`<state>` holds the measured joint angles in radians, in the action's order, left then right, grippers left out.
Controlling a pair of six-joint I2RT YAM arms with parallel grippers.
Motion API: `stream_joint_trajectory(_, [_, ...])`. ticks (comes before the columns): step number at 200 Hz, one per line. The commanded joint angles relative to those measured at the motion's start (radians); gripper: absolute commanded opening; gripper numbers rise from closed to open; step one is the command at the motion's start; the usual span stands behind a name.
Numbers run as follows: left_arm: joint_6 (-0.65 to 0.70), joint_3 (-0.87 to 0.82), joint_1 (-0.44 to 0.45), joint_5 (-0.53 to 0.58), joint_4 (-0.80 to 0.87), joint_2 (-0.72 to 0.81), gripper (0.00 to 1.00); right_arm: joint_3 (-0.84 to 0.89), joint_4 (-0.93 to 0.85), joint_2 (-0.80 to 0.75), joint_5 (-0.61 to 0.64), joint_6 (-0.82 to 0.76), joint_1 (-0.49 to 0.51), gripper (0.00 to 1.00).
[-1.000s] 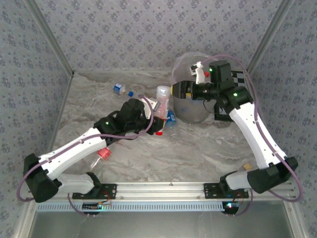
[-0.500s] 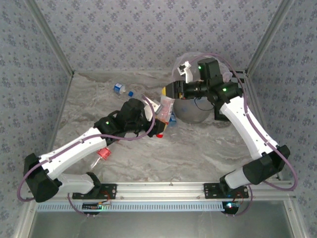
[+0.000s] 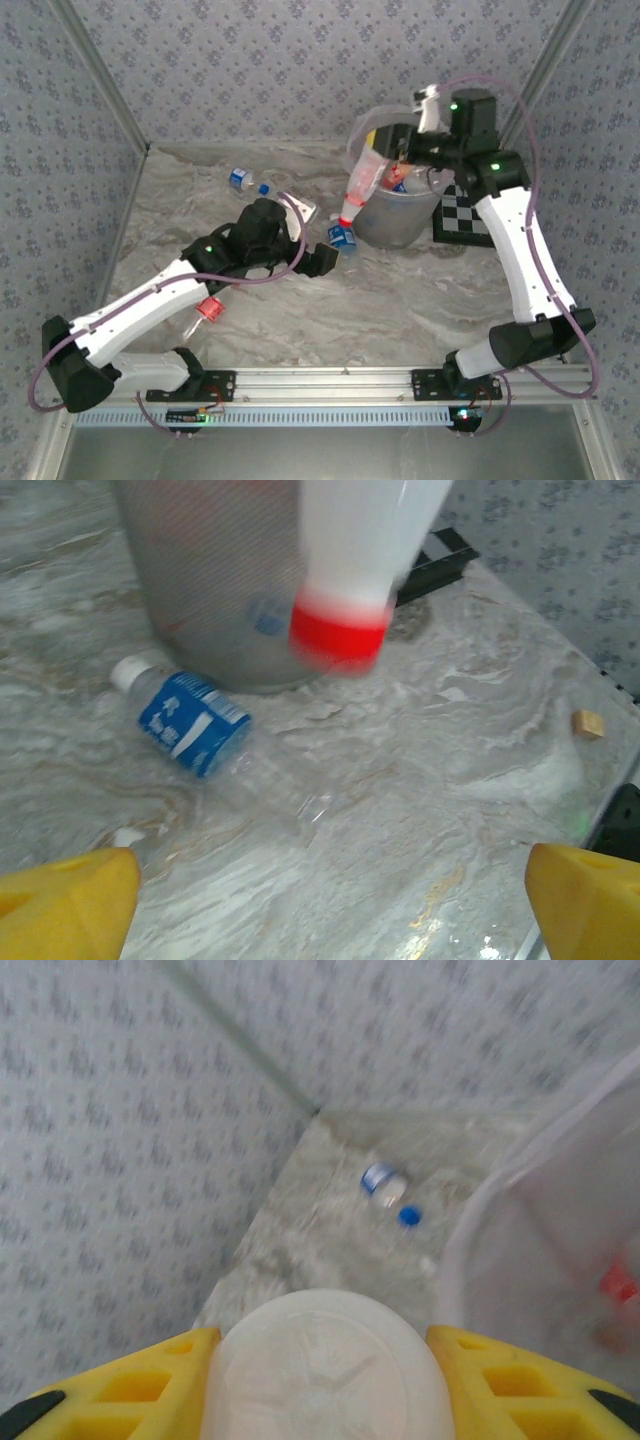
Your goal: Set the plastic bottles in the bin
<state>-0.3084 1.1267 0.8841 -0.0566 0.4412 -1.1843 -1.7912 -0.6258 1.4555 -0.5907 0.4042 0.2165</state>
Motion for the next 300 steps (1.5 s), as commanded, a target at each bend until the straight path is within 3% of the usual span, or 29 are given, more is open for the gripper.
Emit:
stream_joint_trajectory(1, [-0.067, -0.007, -0.014, 0.116, 0.107, 0.060, 0.99, -0.036, 0.122, -0.039, 0.034, 0.051, -0.089, 0.24])
stream_joint_trajectory(34, [-0.195, -0.099, -0.072, 0.157, 0.142, 0.116, 1.00, 0.002, 0.259, -0.044, 0.108, 0.136, -0.174, 0.23])
stream_joint_trajectory(90, [-0.317, -0.214, -0.196, 0.065, 0.057, 0.181, 0.94, 0.086, 0.390, -0.002, 0.193, 0.124, -0.188, 0.18])
stream_joint_trajectory(200, [-0.358, -0.251, -0.215, 0.061, 0.042, 0.188, 0.93, 0.352, 0.318, 0.078, 0.453, -0.097, 0.060, 0.15])
stream_joint_trajectory(276, [-0.373, -0.281, -0.219, 0.080, 0.037, 0.212, 0.93, 0.458, 0.371, 0.154, 0.553, -0.086, 0.112, 0.14])
stream_joint_trajectory(300, [-0.374, -0.286, -0.219, 0.077, 0.030, 0.210, 0.93, 0.436, 0.338, 0.134, 0.545, -0.076, 0.114, 0.20])
